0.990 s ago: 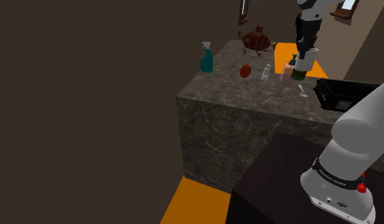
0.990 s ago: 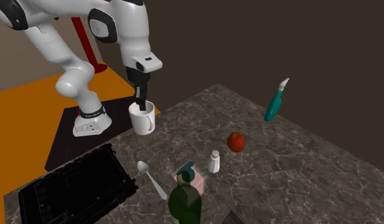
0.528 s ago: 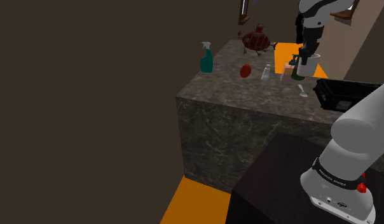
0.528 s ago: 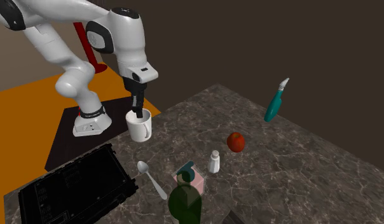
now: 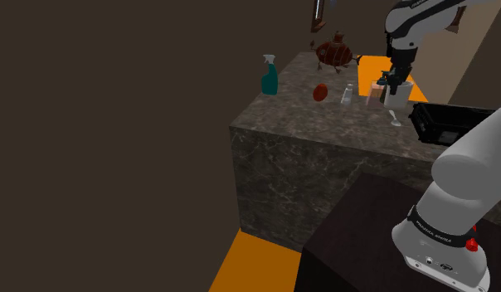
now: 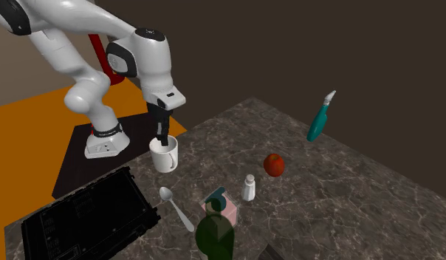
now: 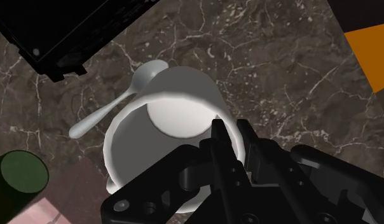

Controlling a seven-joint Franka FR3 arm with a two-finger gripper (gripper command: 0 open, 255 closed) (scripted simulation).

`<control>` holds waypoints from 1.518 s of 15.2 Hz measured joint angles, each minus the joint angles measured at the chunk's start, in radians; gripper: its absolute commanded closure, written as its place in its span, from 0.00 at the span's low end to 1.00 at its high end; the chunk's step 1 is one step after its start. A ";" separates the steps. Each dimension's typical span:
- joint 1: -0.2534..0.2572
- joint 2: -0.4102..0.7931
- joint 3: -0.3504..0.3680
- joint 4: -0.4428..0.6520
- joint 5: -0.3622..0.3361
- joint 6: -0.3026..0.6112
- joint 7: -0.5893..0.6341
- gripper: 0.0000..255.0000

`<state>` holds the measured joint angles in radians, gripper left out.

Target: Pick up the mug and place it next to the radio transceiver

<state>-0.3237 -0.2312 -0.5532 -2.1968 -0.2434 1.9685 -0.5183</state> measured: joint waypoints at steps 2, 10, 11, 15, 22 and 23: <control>-0.001 0.011 -0.005 -0.019 0.002 0.029 -0.001 1.00; -0.001 0.054 -0.021 -0.088 0.011 0.138 -0.003 1.00; -0.001 0.062 -0.023 -0.095 0.013 0.153 -0.004 1.00; -0.001 0.089 -0.031 -0.129 0.021 0.211 -0.008 1.00; -0.001 0.116 -0.038 -0.148 0.031 0.256 -0.015 1.00; -0.001 0.116 -0.038 -0.148 0.031 0.256 -0.015 1.00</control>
<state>-0.3243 -0.1149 -0.5911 -2.3451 -0.2121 2.2245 -0.5330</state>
